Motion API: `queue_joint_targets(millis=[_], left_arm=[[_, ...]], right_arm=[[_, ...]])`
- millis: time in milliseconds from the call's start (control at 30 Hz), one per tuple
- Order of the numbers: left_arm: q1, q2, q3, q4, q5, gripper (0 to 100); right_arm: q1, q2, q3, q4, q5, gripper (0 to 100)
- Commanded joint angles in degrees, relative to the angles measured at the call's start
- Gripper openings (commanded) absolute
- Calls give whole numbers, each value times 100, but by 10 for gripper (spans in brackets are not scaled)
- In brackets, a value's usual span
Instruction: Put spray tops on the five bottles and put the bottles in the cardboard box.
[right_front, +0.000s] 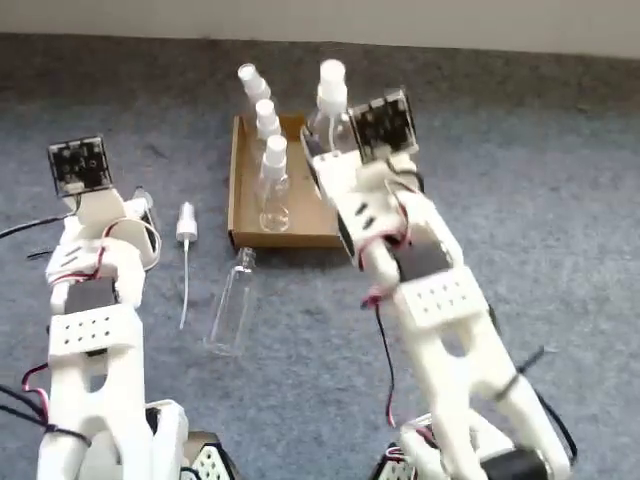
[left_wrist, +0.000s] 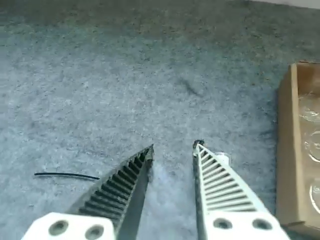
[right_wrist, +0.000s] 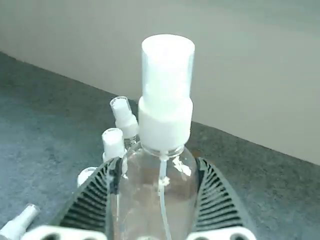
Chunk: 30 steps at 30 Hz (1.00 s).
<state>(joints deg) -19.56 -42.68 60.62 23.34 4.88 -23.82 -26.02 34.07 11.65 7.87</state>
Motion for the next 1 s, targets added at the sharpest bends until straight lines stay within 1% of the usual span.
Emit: queue_joint_targets(millis=[0, 133, 200, 300, 433, 633, 800, 967], left_arm=[[-66, 409, 303, -1187, 53, 130], [-66, 919, 136, -1345, 53, 130], [-66, 1147, 13, -1327, 53, 130], [-66, 1473, -154, -1327, 53, 130], [-66, 1789, -338, -1327, 53, 130], [-66, 1895, -391, -1327, 53, 130], [-66, 1895, -391, -1327, 53, 130], [-66, 1895, -391, -1327, 53, 130]], right_arm=[[127, 1235, -1244, -233, 70, 4], [251, 2352, -2079, -400, 62, 4], [303, 2782, -2387, -1165, 26, 4], [391, 3380, -2352, -2290, 26, 4], [400, 3934, -2325, -2853, 26, 4], [426, 4409, -2193, -3248, 26, 4], [426, 4426, -1367, -4259, 18, 4], [426, 4462, -1033, -4391, 18, 4]])
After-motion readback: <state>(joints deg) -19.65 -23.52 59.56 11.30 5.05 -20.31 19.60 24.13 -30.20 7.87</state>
